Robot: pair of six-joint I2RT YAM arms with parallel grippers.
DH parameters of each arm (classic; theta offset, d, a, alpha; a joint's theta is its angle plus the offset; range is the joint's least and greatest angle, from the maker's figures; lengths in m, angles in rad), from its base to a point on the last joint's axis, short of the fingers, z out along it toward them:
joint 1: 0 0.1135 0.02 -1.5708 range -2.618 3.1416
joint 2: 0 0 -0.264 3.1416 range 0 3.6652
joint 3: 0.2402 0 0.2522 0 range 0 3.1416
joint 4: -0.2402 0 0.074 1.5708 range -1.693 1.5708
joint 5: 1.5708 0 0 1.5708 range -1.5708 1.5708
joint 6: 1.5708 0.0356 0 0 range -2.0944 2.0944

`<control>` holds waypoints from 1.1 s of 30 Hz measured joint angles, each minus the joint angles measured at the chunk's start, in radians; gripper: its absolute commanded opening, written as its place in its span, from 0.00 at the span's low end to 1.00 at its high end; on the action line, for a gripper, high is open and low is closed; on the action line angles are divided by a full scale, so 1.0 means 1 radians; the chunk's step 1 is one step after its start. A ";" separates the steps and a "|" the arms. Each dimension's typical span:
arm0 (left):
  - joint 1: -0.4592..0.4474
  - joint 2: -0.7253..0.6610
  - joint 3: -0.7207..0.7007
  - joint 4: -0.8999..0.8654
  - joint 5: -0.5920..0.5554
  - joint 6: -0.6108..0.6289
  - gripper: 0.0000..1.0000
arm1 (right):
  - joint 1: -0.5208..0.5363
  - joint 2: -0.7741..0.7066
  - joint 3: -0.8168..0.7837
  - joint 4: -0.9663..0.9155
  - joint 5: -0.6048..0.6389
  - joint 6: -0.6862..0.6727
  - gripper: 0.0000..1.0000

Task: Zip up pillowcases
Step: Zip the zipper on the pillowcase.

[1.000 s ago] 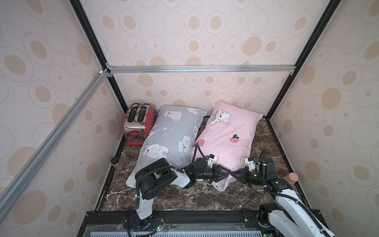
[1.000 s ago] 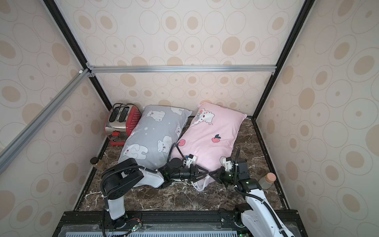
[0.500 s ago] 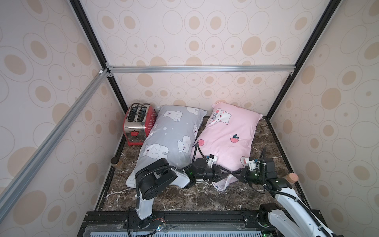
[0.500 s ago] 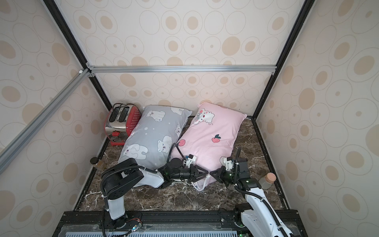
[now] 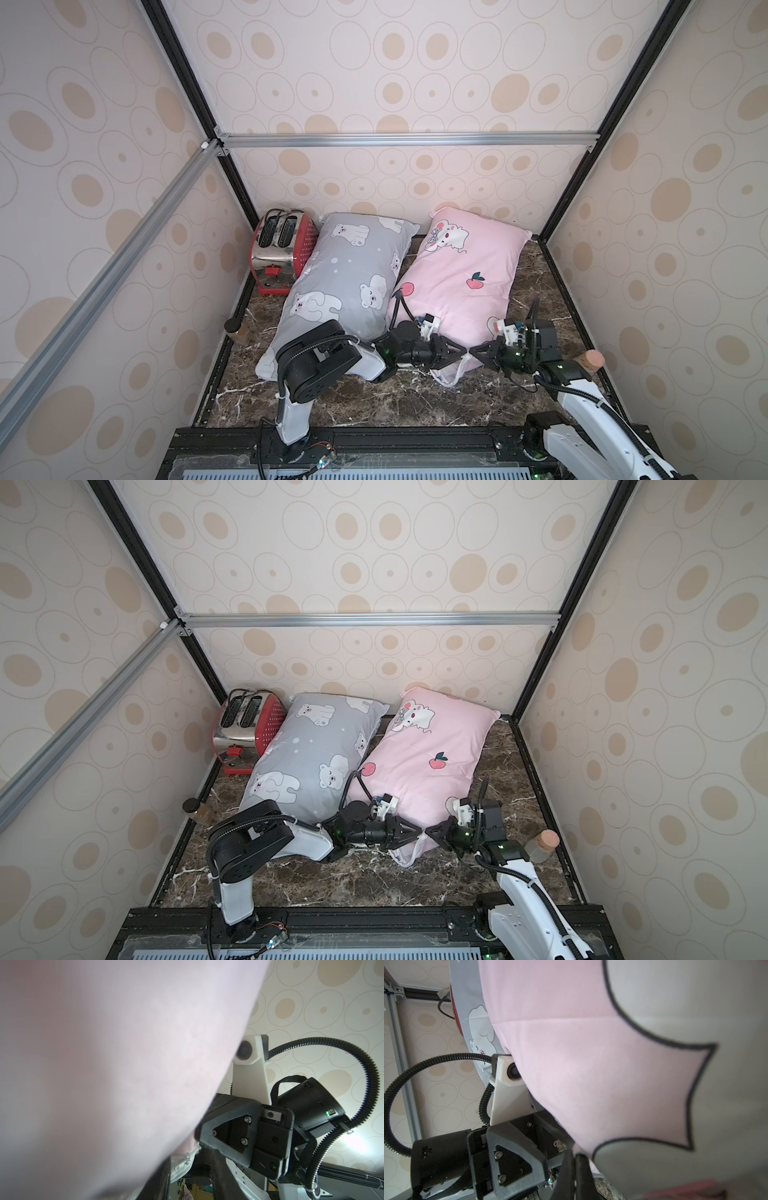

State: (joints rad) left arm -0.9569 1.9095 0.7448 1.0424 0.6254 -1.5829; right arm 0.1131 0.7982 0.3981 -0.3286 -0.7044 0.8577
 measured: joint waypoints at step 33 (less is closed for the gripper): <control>-0.004 0.018 0.013 0.000 -0.002 -0.004 0.19 | -0.004 0.027 -0.011 0.007 -0.002 -0.029 0.00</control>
State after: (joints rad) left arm -0.9607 1.9278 0.7578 1.0428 0.6235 -1.5867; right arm 0.1089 0.8257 0.3870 -0.3214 -0.7063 0.8288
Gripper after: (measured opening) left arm 0.189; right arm 0.044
